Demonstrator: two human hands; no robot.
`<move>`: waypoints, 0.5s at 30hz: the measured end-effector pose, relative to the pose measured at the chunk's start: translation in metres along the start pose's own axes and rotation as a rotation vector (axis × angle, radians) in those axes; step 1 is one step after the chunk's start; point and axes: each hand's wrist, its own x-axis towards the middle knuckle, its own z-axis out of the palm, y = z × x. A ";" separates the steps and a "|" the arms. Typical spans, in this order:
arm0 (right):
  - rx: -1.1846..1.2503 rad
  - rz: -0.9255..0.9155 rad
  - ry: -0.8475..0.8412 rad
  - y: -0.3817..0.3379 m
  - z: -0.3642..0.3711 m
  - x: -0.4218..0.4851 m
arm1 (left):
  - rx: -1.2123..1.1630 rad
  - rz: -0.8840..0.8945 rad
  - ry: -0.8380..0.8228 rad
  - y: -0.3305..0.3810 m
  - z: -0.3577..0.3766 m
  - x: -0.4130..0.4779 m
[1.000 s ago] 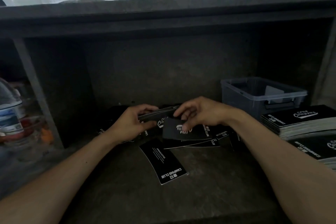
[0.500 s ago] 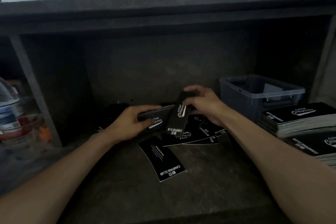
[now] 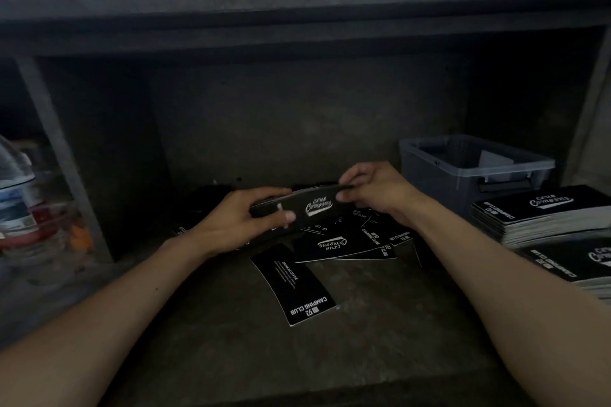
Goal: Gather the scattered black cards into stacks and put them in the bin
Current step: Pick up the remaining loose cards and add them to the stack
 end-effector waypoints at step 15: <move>-0.590 0.046 -0.523 -0.015 -0.012 -0.011 | 0.031 -0.006 0.034 -0.001 0.001 0.001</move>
